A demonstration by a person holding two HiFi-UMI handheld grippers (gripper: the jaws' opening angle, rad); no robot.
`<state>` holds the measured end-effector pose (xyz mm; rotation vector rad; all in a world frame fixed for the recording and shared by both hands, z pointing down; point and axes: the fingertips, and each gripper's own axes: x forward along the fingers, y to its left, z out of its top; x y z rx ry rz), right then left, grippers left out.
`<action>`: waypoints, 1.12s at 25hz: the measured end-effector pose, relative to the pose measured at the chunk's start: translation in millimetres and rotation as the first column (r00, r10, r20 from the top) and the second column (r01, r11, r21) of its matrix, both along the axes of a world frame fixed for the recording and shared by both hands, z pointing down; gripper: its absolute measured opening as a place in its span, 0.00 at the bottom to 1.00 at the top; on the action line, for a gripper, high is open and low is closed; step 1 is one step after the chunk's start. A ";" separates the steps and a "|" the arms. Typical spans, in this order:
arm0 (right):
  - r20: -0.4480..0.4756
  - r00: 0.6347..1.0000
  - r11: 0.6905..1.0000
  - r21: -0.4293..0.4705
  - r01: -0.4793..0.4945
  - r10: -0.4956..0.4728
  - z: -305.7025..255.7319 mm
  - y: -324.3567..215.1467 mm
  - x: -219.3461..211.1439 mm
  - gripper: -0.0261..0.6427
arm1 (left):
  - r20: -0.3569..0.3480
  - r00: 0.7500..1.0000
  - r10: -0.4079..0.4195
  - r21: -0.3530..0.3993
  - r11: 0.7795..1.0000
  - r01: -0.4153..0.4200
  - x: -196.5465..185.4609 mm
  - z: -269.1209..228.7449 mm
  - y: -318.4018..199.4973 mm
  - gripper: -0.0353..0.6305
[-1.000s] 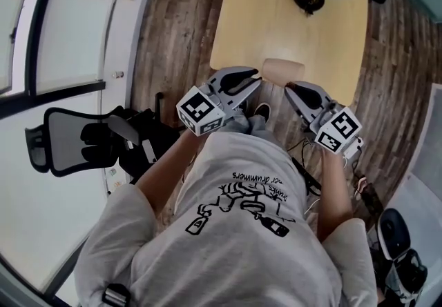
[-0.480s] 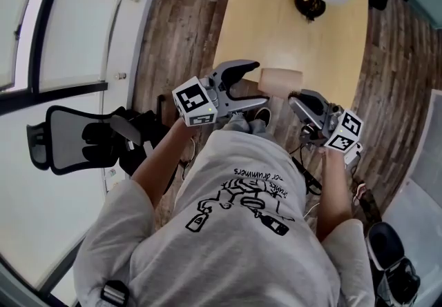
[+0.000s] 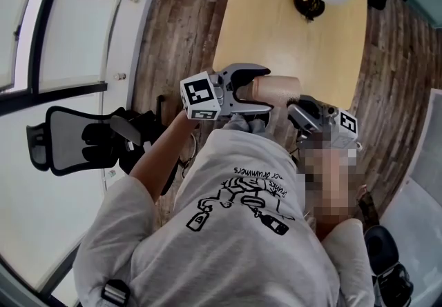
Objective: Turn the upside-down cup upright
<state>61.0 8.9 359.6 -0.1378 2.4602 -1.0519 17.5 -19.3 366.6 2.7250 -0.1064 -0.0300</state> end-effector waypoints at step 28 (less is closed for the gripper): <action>-0.787 0.549 0.881 0.438 0.177 0.281 36.5 3.0 -24.9 0.57 | 0.109 0.994 -0.005 -0.019 1.000 0.008 -1.9 24.5 6.9 0.52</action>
